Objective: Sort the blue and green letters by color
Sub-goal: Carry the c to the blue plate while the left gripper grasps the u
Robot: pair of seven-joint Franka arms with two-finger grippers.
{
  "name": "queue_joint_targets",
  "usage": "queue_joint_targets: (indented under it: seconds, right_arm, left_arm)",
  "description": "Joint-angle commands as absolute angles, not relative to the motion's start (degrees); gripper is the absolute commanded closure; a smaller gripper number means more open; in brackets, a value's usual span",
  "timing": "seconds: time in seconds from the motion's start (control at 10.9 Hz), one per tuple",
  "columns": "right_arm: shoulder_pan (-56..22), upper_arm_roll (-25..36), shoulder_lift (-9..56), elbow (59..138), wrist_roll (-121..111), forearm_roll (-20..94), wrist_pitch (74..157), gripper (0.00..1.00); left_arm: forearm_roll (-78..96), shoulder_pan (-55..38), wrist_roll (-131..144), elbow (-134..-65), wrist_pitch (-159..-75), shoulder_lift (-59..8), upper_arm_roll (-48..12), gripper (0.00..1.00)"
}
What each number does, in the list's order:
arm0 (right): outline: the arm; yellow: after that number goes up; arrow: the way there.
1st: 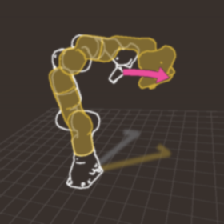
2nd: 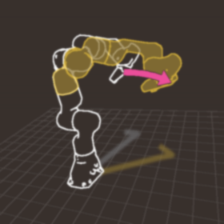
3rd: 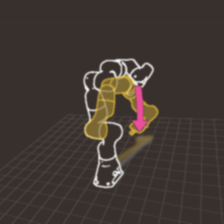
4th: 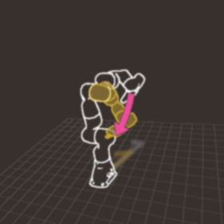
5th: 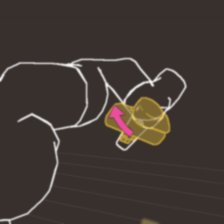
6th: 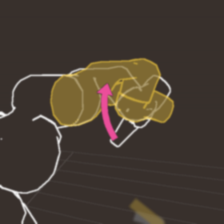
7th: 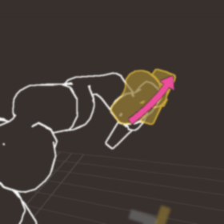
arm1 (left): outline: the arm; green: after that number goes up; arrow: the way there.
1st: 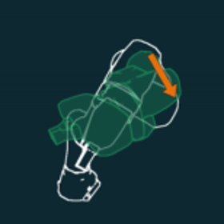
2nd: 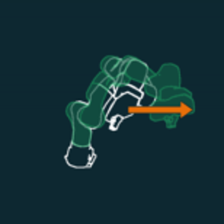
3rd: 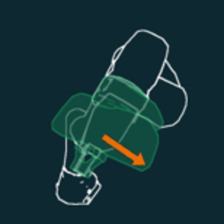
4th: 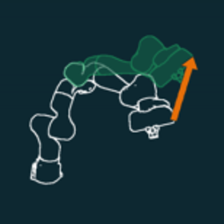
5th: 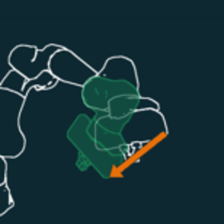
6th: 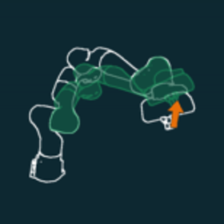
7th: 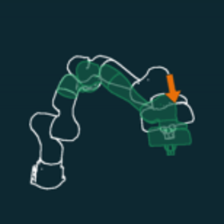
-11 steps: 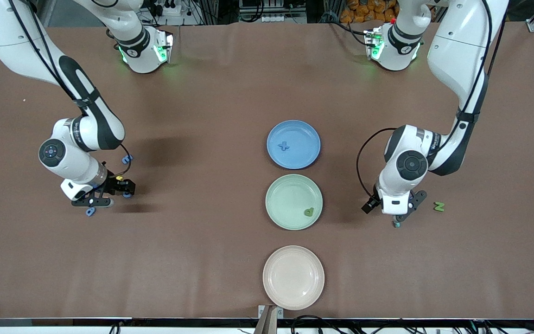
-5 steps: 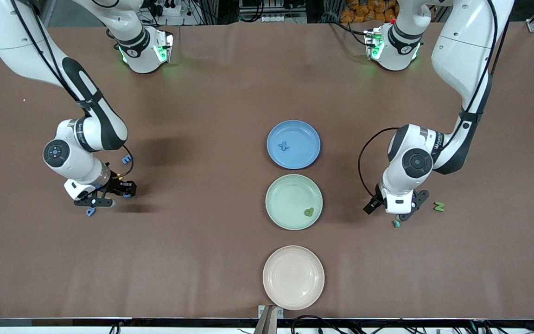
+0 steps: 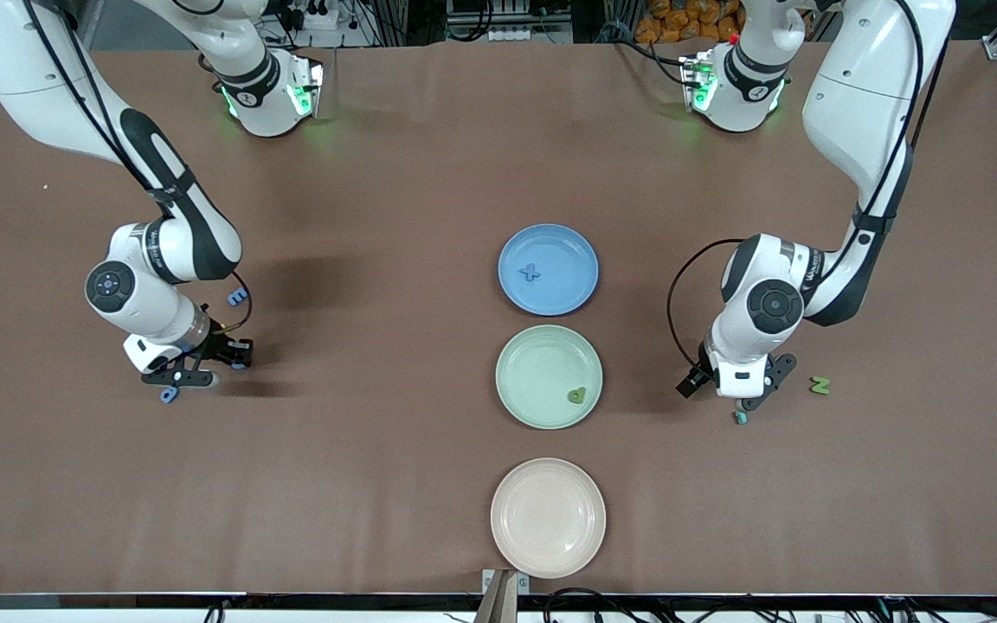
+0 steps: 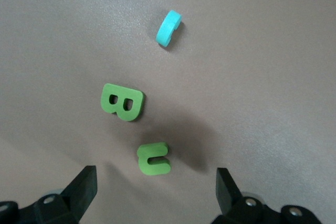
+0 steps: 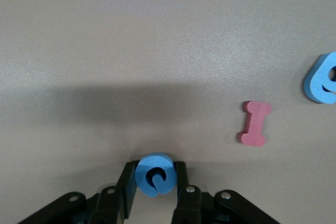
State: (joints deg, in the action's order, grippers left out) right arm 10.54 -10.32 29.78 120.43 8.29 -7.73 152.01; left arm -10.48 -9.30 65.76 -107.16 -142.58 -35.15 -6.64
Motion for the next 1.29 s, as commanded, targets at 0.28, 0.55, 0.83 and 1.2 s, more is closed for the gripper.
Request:
queue_joint_targets:
  seconds: [0.28,0.55,0.83,1.2]
  right_arm:
    - [1.87,-10.37,28.74,118.48,31.94,-7.12,150.03,1.0]
    - [-3.67,-15.36,28.83,113.14,50.65,-7.21,144.34,1.0]
    - [-10.09,-18.53,29.53,108.56,70.17,-7.47,142.73,1.0]
    - [-23.35,-19.25,32.07,101.89,89.6,-10.01,138.53,1.0]
  left_arm:
    - [-11.34,-8.44,65.48,-106.96,-145.37,-36.82,-7.21,0.0]
    - [-11.43,-8.44,65.48,-106.61,-146.16,-37.53,-6.94,0.0]
    - [-11.51,-8.44,65.39,-106.61,-146.16,-37.53,-6.94,0.0]
    - [-11.16,-6.86,65.57,-106.52,-146.16,-37.27,-7.12,1.0]
